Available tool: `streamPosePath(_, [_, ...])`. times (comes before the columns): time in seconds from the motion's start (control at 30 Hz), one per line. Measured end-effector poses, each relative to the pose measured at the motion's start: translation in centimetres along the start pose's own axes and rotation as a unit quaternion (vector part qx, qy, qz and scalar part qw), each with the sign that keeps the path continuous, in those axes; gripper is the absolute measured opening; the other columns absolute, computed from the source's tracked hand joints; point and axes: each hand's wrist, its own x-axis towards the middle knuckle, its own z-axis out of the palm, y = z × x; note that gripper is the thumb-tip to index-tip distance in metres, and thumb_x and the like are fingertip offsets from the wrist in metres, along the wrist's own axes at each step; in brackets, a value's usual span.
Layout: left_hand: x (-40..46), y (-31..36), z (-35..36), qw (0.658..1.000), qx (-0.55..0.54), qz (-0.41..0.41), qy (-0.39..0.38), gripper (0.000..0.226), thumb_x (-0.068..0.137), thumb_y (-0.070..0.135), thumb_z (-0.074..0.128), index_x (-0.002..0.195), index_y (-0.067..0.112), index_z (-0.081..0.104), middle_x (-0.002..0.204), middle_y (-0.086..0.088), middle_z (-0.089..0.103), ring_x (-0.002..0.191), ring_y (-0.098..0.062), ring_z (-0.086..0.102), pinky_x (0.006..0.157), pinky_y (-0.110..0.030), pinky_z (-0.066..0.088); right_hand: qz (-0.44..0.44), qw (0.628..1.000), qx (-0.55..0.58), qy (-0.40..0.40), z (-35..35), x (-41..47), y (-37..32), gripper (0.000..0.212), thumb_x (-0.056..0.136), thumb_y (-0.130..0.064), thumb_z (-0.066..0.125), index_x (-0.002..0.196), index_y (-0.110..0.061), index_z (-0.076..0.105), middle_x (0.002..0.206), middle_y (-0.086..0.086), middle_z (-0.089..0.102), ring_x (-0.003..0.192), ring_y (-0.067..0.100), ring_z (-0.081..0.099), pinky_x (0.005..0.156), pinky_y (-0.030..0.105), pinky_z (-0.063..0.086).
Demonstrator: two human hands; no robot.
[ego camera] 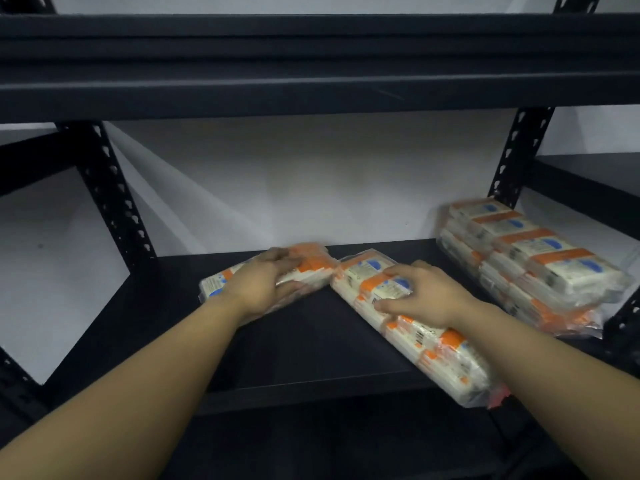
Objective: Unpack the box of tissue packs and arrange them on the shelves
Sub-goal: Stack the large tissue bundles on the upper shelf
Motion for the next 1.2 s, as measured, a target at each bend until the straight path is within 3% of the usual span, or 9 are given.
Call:
streamPosePath(0.17, [1.5, -3.0, -0.7, 0.998, 0.035, 0.050, -0.022, 0.056, 0.098, 0.054, 0.058, 0.151, 0.038, 0.049, 0.165, -0.003, 0.034, 0.153, -0.026, 0.026, 0.123, -0.037, 0.021, -0.043, 0.997, -0.022, -0.056, -1.0, 0.0, 0.1, 0.077, 0.073, -0.080, 0.071, 0.143, -0.055, 0.049, 0.134, -0.011, 0.049, 0.122, 0.014, 0.053, 0.105, 0.036, 0.046])
streamPosePath(0.27, [1.5, -3.9, -0.9, 0.996, 0.056, 0.064, -0.004, 0.059, 0.097, 0.064, 0.052, 0.150, 0.040, 0.050, 0.161, -0.003, 0.043, 0.150, -0.030, 0.032, 0.123, -0.045, 0.025, -0.075, 0.993, -0.022, -0.086, -1.0, -0.2, -0.1, 0.079, 0.076, -0.073, 0.075, 0.147, -0.052, 0.048, 0.145, -0.012, 0.046, 0.130, 0.012, 0.050, 0.112, 0.035, 0.041])
streamPosePath(0.43, [0.6, -1.5, -0.5, 0.996, -0.027, 0.080, 0.011, 0.050, 0.100, 0.042, 0.056, 0.148, 0.030, 0.054, 0.155, -0.003, 0.049, 0.145, -0.028, 0.041, 0.118, -0.036, 0.028, -0.102, 0.988, -0.024, -0.112, -0.7, -0.4, -0.9, 0.078, 0.079, -0.072, 0.072, 0.149, -0.055, 0.044, 0.157, -0.012, 0.040, 0.141, 0.014, 0.042, 0.120, 0.044, 0.035])
streamPosePath(0.53, [-0.2, 2.2, -0.6, 0.990, -0.076, 0.118, 0.018, 0.054, 0.096, 0.056, 0.051, 0.147, 0.041, 0.049, 0.152, 0.012, 0.051, 0.138, -0.013, 0.047, 0.110, -0.030, 0.035, -0.112, 0.985, -0.050, -0.124, -0.8, -0.4, -1.1, 0.079, 0.075, -0.080, 0.065, 0.147, -0.062, 0.038, 0.162, -0.017, 0.036, 0.146, 0.017, 0.037, 0.120, 0.055, 0.032])
streamPosePath(0.63, [-0.5, 5.4, 0.1, 0.990, -0.056, 0.129, -0.013, 0.080, 0.085, 0.075, 0.061, 0.155, 0.043, 0.037, 0.162, 0.010, 0.038, 0.147, -0.012, 0.035, 0.115, -0.030, 0.030, -0.120, 0.980, -0.082, -0.138, -1.3, -1.1, -1.9, 0.073, 0.083, -0.071, 0.069, 0.148, -0.063, 0.037, 0.166, -0.018, 0.029, 0.152, 0.020, 0.026, 0.121, 0.059, 0.023])
streamPosePath(0.77, [0.1, 7.6, 1.5, 0.986, -0.056, 0.134, -0.084, 0.100, 0.069, 0.094, 0.057, 0.156, 0.056, 0.024, 0.171, 0.012, 0.015, 0.155, -0.010, 0.016, 0.124, -0.039, 0.022, -0.128, 0.979, -0.115, -0.109, -1.6, -2.3, -2.1, 0.087, 0.080, -0.068, 0.076, 0.155, -0.054, 0.034, 0.170, -0.008, 0.024, 0.156, 0.025, 0.018, 0.121, 0.060, 0.015])
streamPosePath(0.87, [0.4, 8.0, 2.1, 0.986, -0.044, 0.144, -0.078, 0.088, 0.076, 0.085, 0.062, 0.153, 0.052, 0.036, 0.169, 0.009, 0.025, 0.155, -0.013, 0.022, 0.124, -0.040, 0.023, -0.100, 0.986, -0.110, -0.080, -1.9, -3.7, -0.2, 0.100, 0.071, -0.076, 0.077, 0.157, -0.052, 0.031, 0.171, -0.004, 0.023, 0.156, 0.026, 0.017, 0.122, 0.060, 0.015])
streamPosePath(1.07, [0.5, 8.3, 2.1, 0.988, -0.037, 0.135, -0.064, 0.082, 0.079, 0.076, 0.069, 0.150, 0.041, 0.048, 0.163, 0.007, 0.039, 0.150, -0.014, 0.034, 0.122, -0.039, 0.029, -0.094, 0.988, -0.123, -0.025, -1.6, -6.8, 3.9, 0.094, 0.081, -0.071, 0.071, 0.160, -0.045, 0.029, 0.170, -0.005, 0.026, 0.154, 0.021, 0.027, 0.123, 0.052, 0.026])
streamPosePath(1.2, [0.8, 10.1, 1.6, 0.985, -0.023, 0.153, -0.079, 0.087, 0.074, 0.070, 0.075, 0.149, 0.039, 0.045, 0.167, 0.006, 0.030, 0.153, -0.015, 0.027, 0.123, -0.040, 0.028, -0.107, 0.985, -0.134, -0.005, -1.7, -7.1, 2.9, 0.082, 0.086, -0.060, 0.073, 0.158, -0.038, 0.039, 0.167, -0.005, 0.034, 0.150, 0.020, 0.033, 0.122, 0.047, 0.030])
